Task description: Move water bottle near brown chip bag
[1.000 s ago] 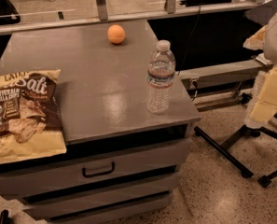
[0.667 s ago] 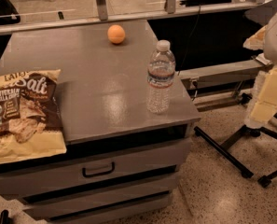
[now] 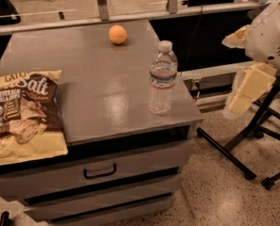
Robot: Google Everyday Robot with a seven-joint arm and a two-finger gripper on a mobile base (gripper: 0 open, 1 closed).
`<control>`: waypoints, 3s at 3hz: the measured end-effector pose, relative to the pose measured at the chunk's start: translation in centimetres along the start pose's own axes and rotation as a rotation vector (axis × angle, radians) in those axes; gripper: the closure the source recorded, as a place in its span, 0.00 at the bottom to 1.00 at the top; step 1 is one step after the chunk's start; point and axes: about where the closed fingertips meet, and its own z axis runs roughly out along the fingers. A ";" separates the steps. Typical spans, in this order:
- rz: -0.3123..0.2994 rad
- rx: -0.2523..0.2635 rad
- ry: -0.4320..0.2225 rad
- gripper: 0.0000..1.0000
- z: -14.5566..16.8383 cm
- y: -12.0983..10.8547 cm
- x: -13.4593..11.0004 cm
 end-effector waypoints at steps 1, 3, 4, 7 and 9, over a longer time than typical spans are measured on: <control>-0.037 -0.023 -0.175 0.00 1.7 -1.0 -4.0; -0.048 -0.073 -0.337 0.13 3.4 -1.6 -9.0; -0.017 -0.114 -0.340 0.36 6.1 -2.4 -10.4; -0.047 -0.192 -0.403 1.00 7.7 -3.8 -15.3; -0.111 -0.222 -0.638 1.00 5.5 -5.3 -25.1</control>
Offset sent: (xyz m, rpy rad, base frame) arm 0.0353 0.0976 0.0207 0.4038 -0.0338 0.1912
